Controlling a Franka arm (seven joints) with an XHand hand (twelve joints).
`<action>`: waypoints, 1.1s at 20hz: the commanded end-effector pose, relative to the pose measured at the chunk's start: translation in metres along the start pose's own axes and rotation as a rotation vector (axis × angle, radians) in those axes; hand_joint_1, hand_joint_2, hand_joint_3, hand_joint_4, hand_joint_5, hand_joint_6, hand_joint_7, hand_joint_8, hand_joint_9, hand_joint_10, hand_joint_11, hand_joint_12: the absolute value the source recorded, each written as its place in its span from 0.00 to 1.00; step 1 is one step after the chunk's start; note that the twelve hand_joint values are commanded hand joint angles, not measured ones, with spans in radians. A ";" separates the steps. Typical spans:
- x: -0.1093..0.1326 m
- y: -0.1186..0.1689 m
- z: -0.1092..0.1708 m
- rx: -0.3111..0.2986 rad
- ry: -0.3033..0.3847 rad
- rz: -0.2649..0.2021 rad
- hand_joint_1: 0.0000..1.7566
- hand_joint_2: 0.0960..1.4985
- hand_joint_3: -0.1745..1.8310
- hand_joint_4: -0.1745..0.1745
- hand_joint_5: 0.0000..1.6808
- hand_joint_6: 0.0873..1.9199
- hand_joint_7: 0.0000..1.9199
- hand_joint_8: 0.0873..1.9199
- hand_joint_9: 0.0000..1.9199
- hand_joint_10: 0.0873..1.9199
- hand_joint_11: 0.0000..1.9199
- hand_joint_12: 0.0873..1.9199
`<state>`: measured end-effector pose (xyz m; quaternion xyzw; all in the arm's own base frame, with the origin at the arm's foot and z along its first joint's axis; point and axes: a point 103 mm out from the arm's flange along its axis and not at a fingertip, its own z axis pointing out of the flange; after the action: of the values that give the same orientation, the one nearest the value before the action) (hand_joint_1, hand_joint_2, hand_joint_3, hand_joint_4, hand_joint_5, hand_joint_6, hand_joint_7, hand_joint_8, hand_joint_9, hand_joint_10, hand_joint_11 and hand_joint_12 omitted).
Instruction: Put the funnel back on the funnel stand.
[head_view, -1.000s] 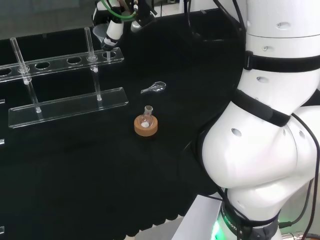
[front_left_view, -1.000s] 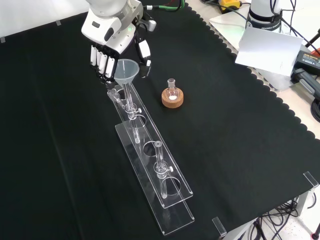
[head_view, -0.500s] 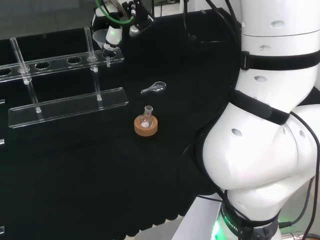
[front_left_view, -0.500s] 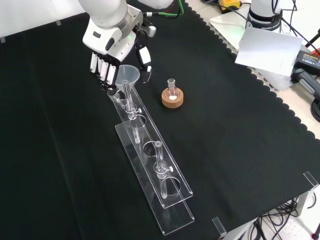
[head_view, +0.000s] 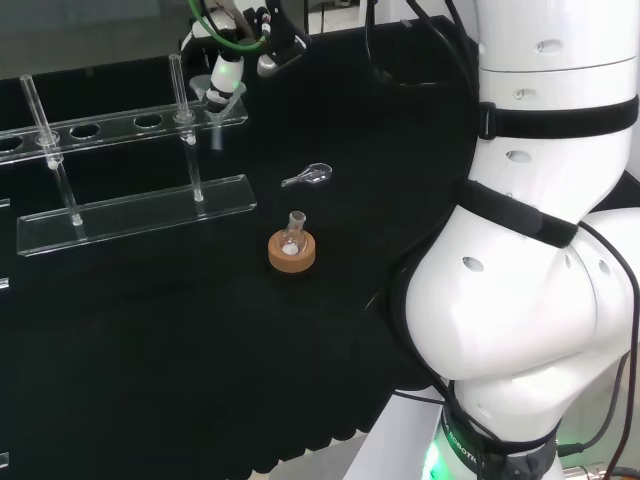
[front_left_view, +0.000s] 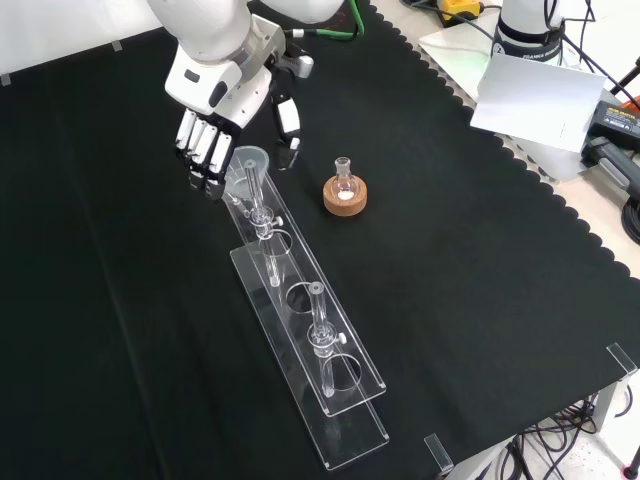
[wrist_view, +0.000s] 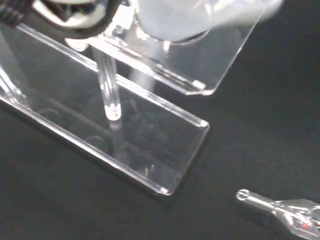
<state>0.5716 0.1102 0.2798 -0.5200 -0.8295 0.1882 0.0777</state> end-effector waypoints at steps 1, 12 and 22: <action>0.006 -0.011 0.001 0.007 0.009 -0.011 0.42 0.36 0.35 0.47 0.19 0.01 0.05 0.31 0.15 0.33 0.13 0.73; 0.010 -0.078 -0.031 -0.113 0.023 0.049 0.39 0.36 0.31 0.46 0.18 0.00 0.03 0.31 0.14 0.35 0.11 0.74; 0.000 -0.159 -0.037 -0.176 0.059 0.172 0.39 0.37 0.31 0.46 0.19 0.00 0.05 0.31 0.15 0.35 0.12 0.74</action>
<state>0.5000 0.0868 0.3499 -0.5538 -0.8193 0.1409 0.0467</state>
